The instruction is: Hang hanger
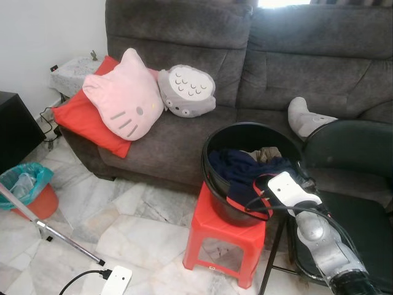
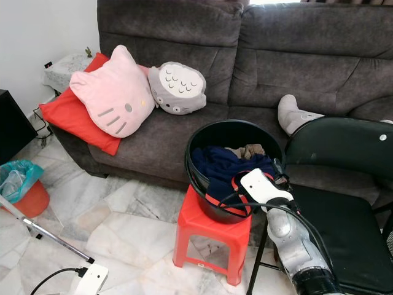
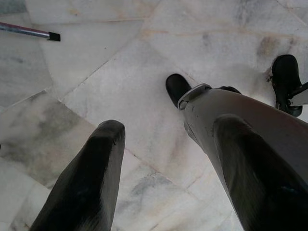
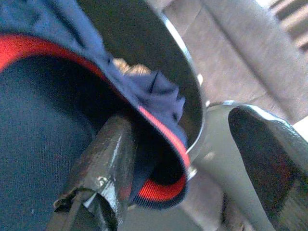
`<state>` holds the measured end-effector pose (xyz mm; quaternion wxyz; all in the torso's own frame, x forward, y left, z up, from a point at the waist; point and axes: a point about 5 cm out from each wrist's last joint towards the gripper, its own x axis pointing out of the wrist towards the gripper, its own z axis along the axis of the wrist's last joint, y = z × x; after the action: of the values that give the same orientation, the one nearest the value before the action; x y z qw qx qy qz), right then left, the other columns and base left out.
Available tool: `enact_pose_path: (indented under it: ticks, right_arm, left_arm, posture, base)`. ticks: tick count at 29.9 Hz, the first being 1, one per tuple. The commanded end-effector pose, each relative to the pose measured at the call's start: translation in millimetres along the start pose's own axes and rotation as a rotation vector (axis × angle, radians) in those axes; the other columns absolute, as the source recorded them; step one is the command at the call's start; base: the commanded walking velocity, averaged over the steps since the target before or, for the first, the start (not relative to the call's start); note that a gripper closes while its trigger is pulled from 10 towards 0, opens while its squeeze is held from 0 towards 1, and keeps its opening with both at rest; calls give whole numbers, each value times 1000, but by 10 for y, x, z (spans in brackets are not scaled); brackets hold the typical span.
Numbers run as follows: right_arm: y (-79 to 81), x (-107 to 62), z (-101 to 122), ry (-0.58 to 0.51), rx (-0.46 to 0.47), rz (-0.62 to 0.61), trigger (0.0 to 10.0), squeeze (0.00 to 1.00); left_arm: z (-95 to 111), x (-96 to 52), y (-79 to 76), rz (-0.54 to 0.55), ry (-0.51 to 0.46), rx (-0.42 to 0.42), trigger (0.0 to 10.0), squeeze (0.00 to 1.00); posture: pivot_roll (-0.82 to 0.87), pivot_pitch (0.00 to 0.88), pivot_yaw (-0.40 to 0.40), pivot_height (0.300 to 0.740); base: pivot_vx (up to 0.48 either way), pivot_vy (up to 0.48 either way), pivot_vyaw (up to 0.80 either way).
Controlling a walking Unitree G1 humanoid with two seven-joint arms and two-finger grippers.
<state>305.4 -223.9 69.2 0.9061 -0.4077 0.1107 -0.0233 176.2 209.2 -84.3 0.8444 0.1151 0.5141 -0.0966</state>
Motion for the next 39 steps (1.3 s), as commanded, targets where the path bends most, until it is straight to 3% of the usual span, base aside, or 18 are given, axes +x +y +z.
enact_pose_path:
  ticks: [1, 17, 21, 22, 23, 24, 25, 39]
  right_arm:
    - [-29, 33, -11, 30, 53, -4, 10000, 0]
    - [-85, 121, 7, 40, 123, 14, 10000, 0]
    - [-116, 146, 17, 51, 209, -1, 10000, 0]
    - [-127, 164, 26, 57, 255, -3, 6314, 0]
    - [-130, 169, 30, 58, 268, -4, 4745, 0]
    - [-135, 179, 38, 57, 284, -5, 4745, 0]
    - [-138, 187, 46, 58, 278, -2, 0, 0]
    - [-88, 193, 24, 79, 296, 25, 0, 0]
  left_arm:
    - [-29, -6, 17, 2, 14, 12, 10000, 0]
    - [-29, -7, 21, 4, 14, 15, 10000, 0]
    - [-28, -7, 23, 5, 14, 16, 10000, 0]
    - [-27, -7, 24, 5, 14, 16, 10000, 0]
    - [-27, -7, 24, 5, 14, 16, 10000, 0]
    - [-27, -7, 24, 5, 14, 17, 10000, 0]
    - [-27, -7, 24, 5, 14, 17, 10000, 0]
    - [-29, -7, 23, 4, 14, 18, 10000, 0]
  posture:
    - [-90, 0, 33, 740]
    - [-90, 0, 37, 740]
    - [-90, 0, 37, 740]
    - [-91, 0, 38, 740]
    - [-91, 0, 38, 740]
    - [-91, 0, 38, 740]
    - [-91, 0, 38, 740]
    - [-86, 0, 37, 740]
  base:
    - [0, 0, 0]
    - [0, 0, 0]
    - [0, 0, 0]
    - [0, 0, 0]
    - [0, 0, 0]
    - [0, 0, 0]
    - [0, 0, 0]
    - [0, 0, 0]
